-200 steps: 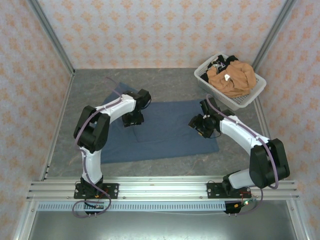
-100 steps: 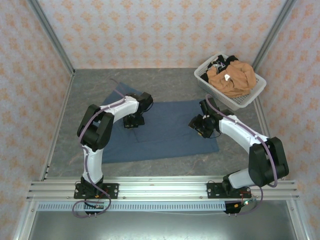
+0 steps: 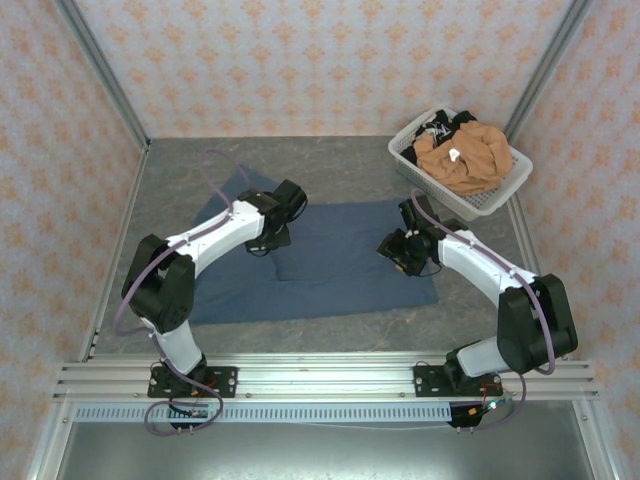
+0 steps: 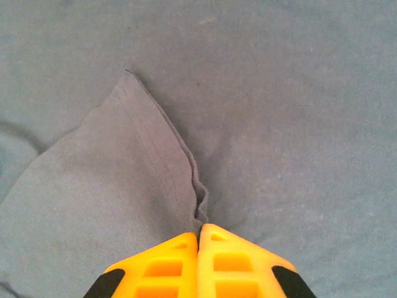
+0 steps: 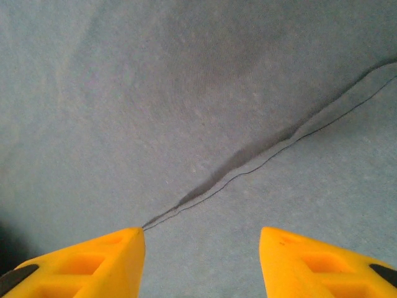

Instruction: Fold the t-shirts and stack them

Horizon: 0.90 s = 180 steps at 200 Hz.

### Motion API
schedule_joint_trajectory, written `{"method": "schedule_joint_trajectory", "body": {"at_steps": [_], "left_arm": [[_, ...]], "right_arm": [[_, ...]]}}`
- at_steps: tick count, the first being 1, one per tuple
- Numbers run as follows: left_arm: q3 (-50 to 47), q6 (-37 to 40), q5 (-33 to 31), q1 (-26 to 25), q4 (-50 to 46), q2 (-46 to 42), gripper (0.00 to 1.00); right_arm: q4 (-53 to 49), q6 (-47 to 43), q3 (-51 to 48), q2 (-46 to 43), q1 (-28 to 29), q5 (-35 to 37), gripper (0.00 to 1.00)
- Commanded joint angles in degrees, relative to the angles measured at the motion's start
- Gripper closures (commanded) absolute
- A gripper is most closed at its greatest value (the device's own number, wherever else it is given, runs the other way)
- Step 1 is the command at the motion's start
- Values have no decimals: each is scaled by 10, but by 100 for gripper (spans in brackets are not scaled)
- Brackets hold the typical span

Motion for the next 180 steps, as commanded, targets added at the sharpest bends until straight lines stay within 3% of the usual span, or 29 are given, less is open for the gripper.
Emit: {"method": "schedule_joint_trajectory", "body": {"at_steps": [1, 6, 12, 24, 34, 66, 128, 180], "left_arm": [[-13, -2, -24, -3, 21, 11, 100], [-13, -2, -23, -3, 21, 15, 100], [-12, -3, -22, -3, 19, 19, 92], [-13, -5, -27, -5, 19, 16, 54], [-20, -7, -38, -8, 26, -5, 42], [-39, -13, -59, -2, 32, -70, 41], [-51, -26, 22, 76, 65, -29, 41], [-2, -19, -12, 114, 20, 45, 43]], "right_arm": [[2, 0, -3, -4, 2, -1, 49], [0, 0, -3, -5, 1, -1, 49], [-1, -1, -3, -6, 1, -2, 49], [-1, 0, -5, -9, 1, -2, 49], [-4, 0, -5, -13, 2, -1, 49], [-2, 2, -16, -17, 1, 1, 49], [22, 7, -9, 6, 1, -17, 51], [39, 12, 0, 27, 3, -35, 54]]}}
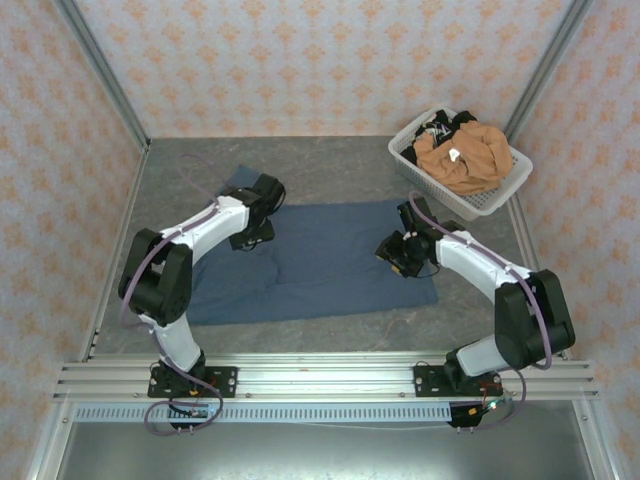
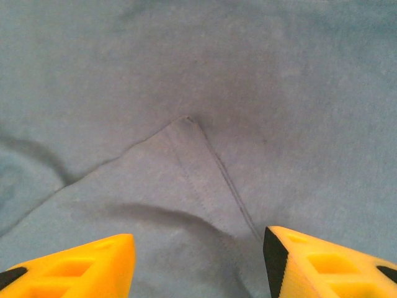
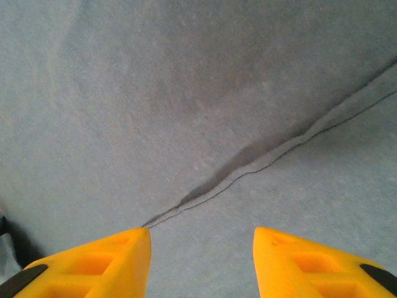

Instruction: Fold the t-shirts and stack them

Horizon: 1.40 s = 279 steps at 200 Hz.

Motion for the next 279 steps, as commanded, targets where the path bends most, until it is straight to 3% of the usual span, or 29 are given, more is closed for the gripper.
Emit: {"method": "schedule_joint_trajectory", "body": {"at_steps": [1, 35, 116, 172, 204, 279], "left_arm": [[17, -4, -21, 30, -26, 25, 43], [22, 14, -11, 67, 3, 46, 43], [63, 42, 4, 72, 36, 106, 47], [67, 38, -14, 73, 25, 129, 69], [58, 34, -34, 72, 17, 110, 92], [-12, 14, -100, 73, -14, -16, 99]], "right_arm": [[13, 7, 13, 10, 3, -11, 54], [11, 3, 22, 15, 8, -14, 54], [3, 0, 14, 11, 9, -15, 55], [-1, 1, 15, 12, 9, -13, 56], [1, 2, 15, 15, 9, -13, 56], [7, 1, 16, 21, 9, -16, 56]]}}
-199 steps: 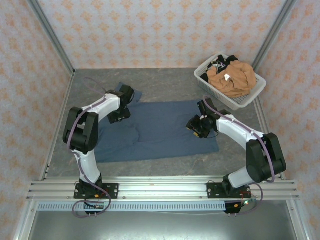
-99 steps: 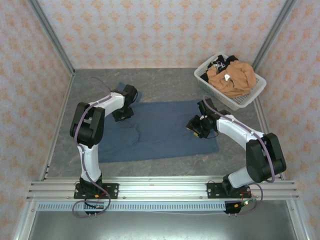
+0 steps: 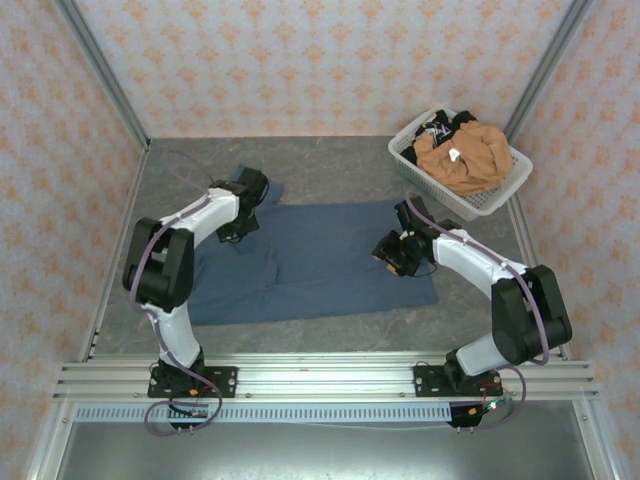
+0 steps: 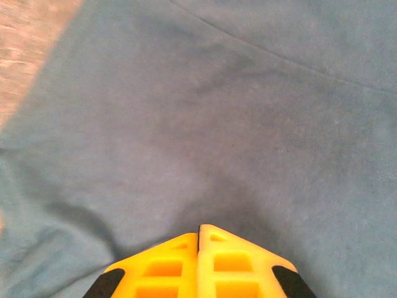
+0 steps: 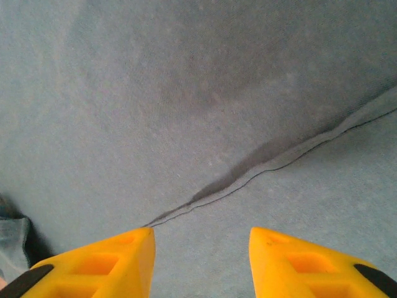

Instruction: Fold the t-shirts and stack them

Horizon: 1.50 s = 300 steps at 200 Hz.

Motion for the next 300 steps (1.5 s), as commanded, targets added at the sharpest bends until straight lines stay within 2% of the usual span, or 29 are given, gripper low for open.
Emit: {"method": "schedule_joint_trajectory", "body": {"at_steps": [1, 54, 84, 121, 137, 149, 157, 169, 187, 203, 222, 233, 265, 283, 300], "left_arm": [[-23, -14, -53, 2, -30, -44, 99], [-34, -19, -82, 16, -47, -40, 100], [-8, -38, -132, 17, -105, -11, 99], [4, -52, -155, 17, -146, 27, 96], [3, -64, -172, 17, -162, 25, 87], [4, -74, -190, 14, -176, 19, 72], [6, -81, -202, 9, -185, 11, 58], [10, -86, -213, -2, -195, -4, 54], [32, -96, -225, -32, -215, -23, 53], [55, -88, -224, -84, -208, -36, 53], [67, -42, -172, -144, -138, -43, 57], [88, -42, -162, -169, -141, -26, 60], [134, -24, -149, -203, -175, 40, 68], [119, 3, -118, -212, -155, 57, 73], [101, 14, -94, -214, -149, 67, 74]], "right_arm": [[0, 0, 10, 9, 3, -2, 56], [1, -1, 7, 7, 3, -7, 57], [-2, -2, 4, 1, 4, -6, 57], [-3, 0, -5, -8, 3, -6, 57], [-3, 0, -7, -9, 3, -4, 57], [-4, 0, -7, -10, 4, -4, 57], [-4, 0, -7, -10, 4, -3, 57], [-3, 0, -6, -10, 3, -3, 57], [0, 0, -6, -10, 3, -3, 57], [2, -1, -6, -5, 3, -6, 57], [4, -2, -5, -1, 3, -8, 57], [5, -3, -4, 1, 4, -9, 57], [2, -5, -1, 0, 3, -8, 57], [2, -6, -3, -1, 3, -8, 57], [3, -4, -8, -4, 4, -8, 57]]}}
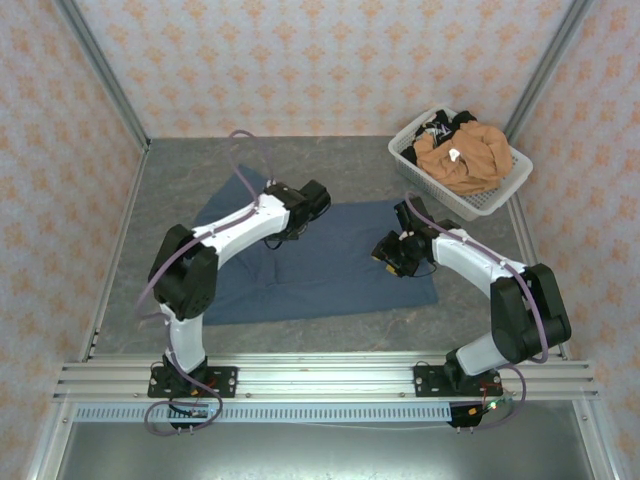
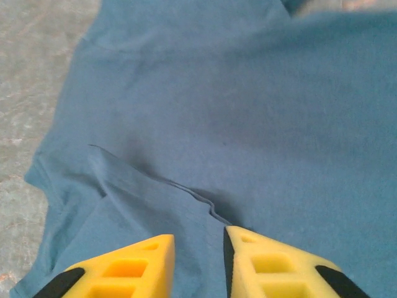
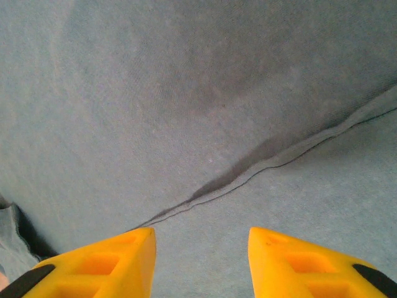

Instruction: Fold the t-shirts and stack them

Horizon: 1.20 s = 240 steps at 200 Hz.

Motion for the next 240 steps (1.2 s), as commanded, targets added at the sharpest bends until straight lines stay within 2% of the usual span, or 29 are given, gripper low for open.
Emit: {"method": "schedule_joint_trajectory", "body": {"at_steps": [1, 35, 115, 181, 240], "left_arm": [[-21, 31, 34, -4, 0, 18, 73], [-38, 42, 61, -4, 4, 51, 71], [-39, 56, 62, -4, 20, 94, 65], [-30, 48, 58, -19, 15, 47, 64], [-43, 47, 66, -19, 17, 59, 65]], "right_arm": [[3, -4, -8, -7, 3, 0, 57], [6, -2, -12, -8, 4, 0, 57], [4, -2, -8, -8, 3, 0, 57], [7, 1, -15, -9, 3, 3, 57], [8, 1, -10, -5, 3, 0, 57]]}}
